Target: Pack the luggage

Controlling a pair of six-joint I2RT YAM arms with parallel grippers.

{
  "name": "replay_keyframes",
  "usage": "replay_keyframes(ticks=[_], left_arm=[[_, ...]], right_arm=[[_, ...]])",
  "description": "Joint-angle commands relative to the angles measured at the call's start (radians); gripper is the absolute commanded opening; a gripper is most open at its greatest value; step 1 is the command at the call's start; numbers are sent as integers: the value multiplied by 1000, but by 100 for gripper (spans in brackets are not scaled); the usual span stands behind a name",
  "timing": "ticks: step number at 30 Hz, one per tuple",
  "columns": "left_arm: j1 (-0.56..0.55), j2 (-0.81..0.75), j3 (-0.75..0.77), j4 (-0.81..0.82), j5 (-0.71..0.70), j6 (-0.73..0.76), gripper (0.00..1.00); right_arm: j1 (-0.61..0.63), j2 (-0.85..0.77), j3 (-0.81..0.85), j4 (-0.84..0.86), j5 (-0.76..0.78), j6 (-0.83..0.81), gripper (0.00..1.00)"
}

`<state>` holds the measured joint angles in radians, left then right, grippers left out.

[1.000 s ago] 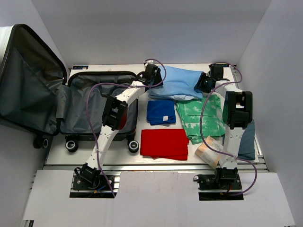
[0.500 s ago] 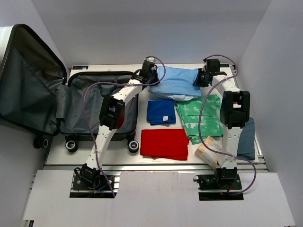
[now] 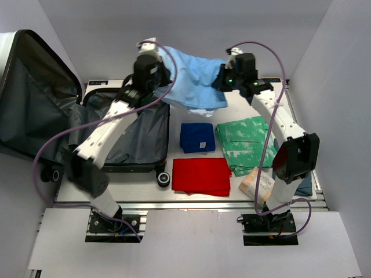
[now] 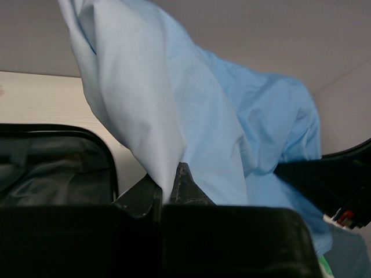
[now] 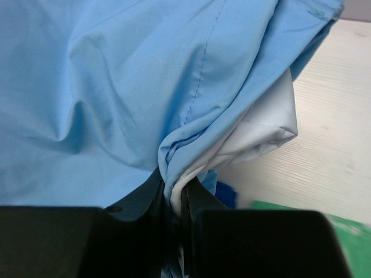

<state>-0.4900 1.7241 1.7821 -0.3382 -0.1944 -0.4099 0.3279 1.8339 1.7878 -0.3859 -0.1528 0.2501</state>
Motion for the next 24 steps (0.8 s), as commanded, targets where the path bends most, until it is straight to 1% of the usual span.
replay_keyframes(ticks=[1, 2, 3, 4, 5, 7, 8, 9, 11, 12, 14, 15, 16, 18, 21, 22, 24], left_arm=[[25, -156, -171, -13, -166, -59, 0], [36, -184, -205, -33, -213, -72, 0], [59, -231, -251, -76, -233, -87, 0], [59, -250, -268, -76, -266, -96, 0], [83, -265, -288, -115, -310, -99, 0], [111, -311, -325, -151, -353, -104, 0], [140, -322, -372, -153, -390, -102, 0], [157, -342, -394, -148, -410, -99, 0], [210, -345, -449, -142, -433, -90, 0], [229, -345, -467, -131, -438, -83, 0], [269, -331, -495, -101, -421, -56, 0], [309, -325, -498, -96, -400, -52, 0], [327, -319, -501, -88, -392, -46, 0], [376, -308, -523, -68, -379, -40, 0], [438, -293, -552, -29, -361, -20, 0], [452, -290, -564, 8, -334, -11, 0], [485, -276, -595, 48, -291, 26, 0]], right_arm=[[147, -35, -30, 53, -70, 40, 0], [170, -10, -12, 64, -74, 50, 0], [228, 31, 31, 62, -71, 72, 0], [250, 31, 32, 55, -70, 87, 0], [270, 78, 86, 44, -65, 93, 0], [342, 125, 140, 30, -38, 138, 0], [359, 169, 181, 28, -30, 152, 0], [409, 188, 191, 38, 7, 190, 0], [448, 237, 203, 67, 24, 224, 0], [457, 252, 222, 102, 41, 248, 0], [487, 315, 264, 119, 53, 279, 0], [493, 339, 331, 117, 90, 284, 0], [500, 393, 370, 102, 107, 284, 0], [514, 439, 456, 99, 127, 290, 0], [539, 494, 461, 120, 148, 319, 0], [542, 513, 452, 124, 180, 330, 0], [553, 522, 426, 128, 196, 362, 0]])
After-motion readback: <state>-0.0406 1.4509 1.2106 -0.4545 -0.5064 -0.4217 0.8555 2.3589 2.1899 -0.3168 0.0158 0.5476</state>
